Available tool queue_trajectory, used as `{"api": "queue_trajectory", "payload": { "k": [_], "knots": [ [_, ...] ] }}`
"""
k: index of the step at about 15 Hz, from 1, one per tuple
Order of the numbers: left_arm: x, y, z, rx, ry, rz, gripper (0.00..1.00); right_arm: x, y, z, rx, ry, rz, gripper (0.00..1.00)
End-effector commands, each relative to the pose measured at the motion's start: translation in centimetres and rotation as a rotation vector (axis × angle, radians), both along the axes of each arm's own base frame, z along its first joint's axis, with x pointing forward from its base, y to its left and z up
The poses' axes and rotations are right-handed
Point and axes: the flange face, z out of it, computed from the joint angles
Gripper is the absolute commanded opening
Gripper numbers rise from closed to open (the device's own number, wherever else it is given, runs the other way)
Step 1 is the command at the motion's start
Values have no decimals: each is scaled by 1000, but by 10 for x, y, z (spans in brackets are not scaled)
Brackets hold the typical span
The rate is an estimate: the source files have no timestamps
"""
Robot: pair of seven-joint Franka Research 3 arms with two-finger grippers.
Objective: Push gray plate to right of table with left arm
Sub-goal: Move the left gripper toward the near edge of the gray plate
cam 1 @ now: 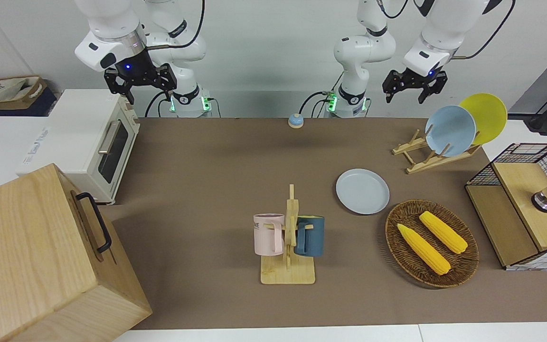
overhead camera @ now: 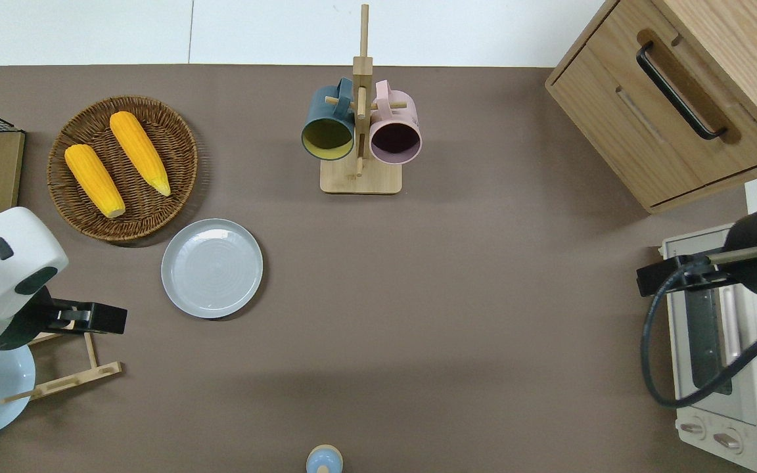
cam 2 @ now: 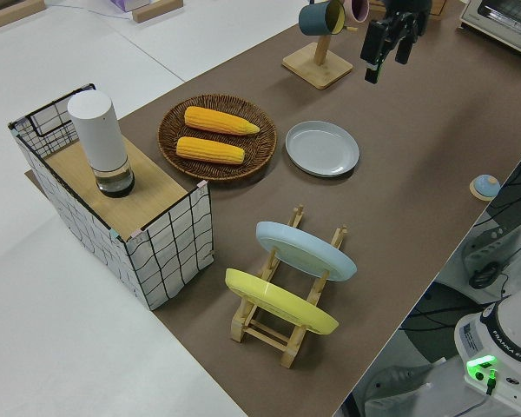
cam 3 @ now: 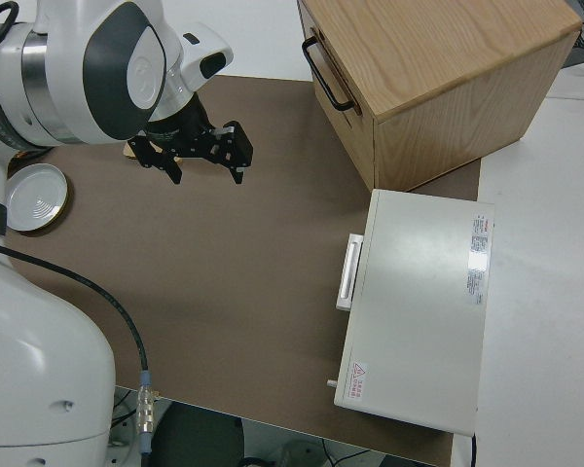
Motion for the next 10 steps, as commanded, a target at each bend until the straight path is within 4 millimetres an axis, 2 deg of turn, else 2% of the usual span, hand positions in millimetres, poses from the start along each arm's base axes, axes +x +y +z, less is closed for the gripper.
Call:
{"api": "queue_trajectory", "payload": {
  "k": [1,5,10],
  "knots": [
    [-2,-1,-31,-14,-24,-23,995,-3,-1,4,2,4,-14,983],
    [2,5,-78,-20,-55,-61,995,-3,-1,4,2,4,-14,983],
    [-1,9,-124,-19,-98,-57,993,-3,-2,4,2,4,-17,983]
  ]
}}
